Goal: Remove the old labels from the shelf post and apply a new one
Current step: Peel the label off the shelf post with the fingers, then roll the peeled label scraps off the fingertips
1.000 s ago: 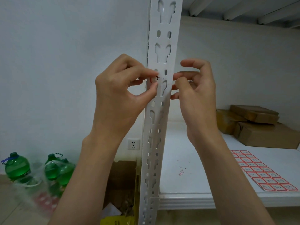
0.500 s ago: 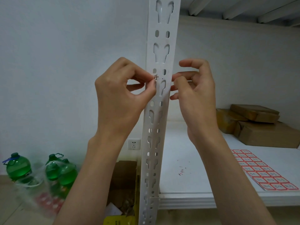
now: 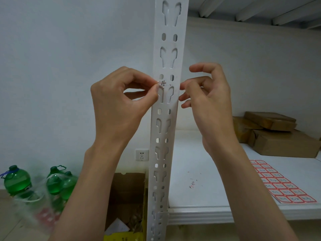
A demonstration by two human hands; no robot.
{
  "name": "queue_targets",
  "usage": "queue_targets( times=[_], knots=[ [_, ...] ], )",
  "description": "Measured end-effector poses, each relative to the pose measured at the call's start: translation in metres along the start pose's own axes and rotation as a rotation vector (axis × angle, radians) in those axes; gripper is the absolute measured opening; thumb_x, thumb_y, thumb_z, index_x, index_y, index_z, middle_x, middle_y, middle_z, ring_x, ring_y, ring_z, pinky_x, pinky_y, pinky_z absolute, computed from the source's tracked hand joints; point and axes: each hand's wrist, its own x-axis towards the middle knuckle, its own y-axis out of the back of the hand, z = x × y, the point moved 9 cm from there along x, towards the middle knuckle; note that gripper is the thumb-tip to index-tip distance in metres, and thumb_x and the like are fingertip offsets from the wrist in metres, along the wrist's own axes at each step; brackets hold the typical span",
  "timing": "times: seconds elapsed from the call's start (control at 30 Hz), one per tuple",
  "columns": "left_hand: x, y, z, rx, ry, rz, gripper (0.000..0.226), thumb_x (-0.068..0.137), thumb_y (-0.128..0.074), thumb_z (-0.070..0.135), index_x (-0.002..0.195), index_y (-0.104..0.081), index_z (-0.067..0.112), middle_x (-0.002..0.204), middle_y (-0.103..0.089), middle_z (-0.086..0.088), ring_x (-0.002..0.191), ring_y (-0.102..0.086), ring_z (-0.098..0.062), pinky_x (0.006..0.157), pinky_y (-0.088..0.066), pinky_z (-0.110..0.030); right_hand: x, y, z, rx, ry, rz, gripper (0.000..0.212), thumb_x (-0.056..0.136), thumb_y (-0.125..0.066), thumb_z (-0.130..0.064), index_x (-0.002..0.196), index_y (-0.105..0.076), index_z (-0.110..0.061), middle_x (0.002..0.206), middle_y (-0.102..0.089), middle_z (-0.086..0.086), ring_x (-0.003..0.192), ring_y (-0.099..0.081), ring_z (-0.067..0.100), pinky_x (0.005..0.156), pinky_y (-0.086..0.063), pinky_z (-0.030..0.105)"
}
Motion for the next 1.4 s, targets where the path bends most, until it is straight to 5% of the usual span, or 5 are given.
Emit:
queue_targets(
  times=[0.37, 0.63, 0.87, 1.4],
  knots=[
    [0.001, 0.001, -0.004, -0.026, 0.077, -0.035, 0.007, 0.086, -0.079, 0.017, 0.086, -0.074, 0.014, 0.084, -0.074, 0.008, 0.077, -0.073, -0.007, 0.072, -0.058, -0.014, -0.001, 0.001, 0.002, 0.012, -0.011, -0.013, 0.019, 0.098, -0.056, -0.009, 0.113, -0.055, -0.022, 0.094, -0.069, 0.003, 0.076, -0.068, 0.009, 0.063, -0.053, 0.014],
    [0.004, 0.012, -0.001, -0.133, 0.123, -0.017, 0.006, 0.087, -0.076, 0.016, 0.089, -0.071, 0.015, 0.083, -0.073, 0.002, 0.076, -0.074, -0.019, 0.070, -0.062, -0.031, -0.005, 0.002, -0.004, 0.097, 0.007, -0.069, 0.017, 0.094, -0.060, -0.004, 0.107, -0.064, -0.014, 0.088, -0.070, 0.009, 0.069, -0.066, 0.012, 0.064, -0.056, 0.020],
    [0.006, -0.002, 0.026, -0.124, 0.036, -0.122, 0.011, 0.088, -0.078, 0.021, 0.096, -0.071, 0.018, 0.089, -0.072, 0.013, 0.083, -0.073, -0.005, 0.074, -0.056, -0.014, -0.012, -0.005, -0.013, 0.327, 0.011, -0.262, 0.019, 0.086, -0.068, -0.020, 0.101, -0.074, -0.011, 0.088, -0.077, 0.002, 0.079, -0.073, 0.017, 0.077, -0.059, 0.026],
    [-0.014, -0.051, 0.048, -0.134, 0.044, -0.174, 0.006, 0.086, -0.077, 0.007, 0.091, -0.074, 0.010, 0.083, -0.071, 0.012, 0.080, -0.070, 0.002, 0.071, -0.053, -0.008, -0.006, 0.033, 0.017, 0.354, -0.133, -0.248, 0.007, 0.088, -0.070, 0.000, 0.094, -0.068, -0.004, 0.083, -0.071, 0.009, 0.075, -0.067, 0.020, 0.076, -0.055, 0.028]
  ],
)
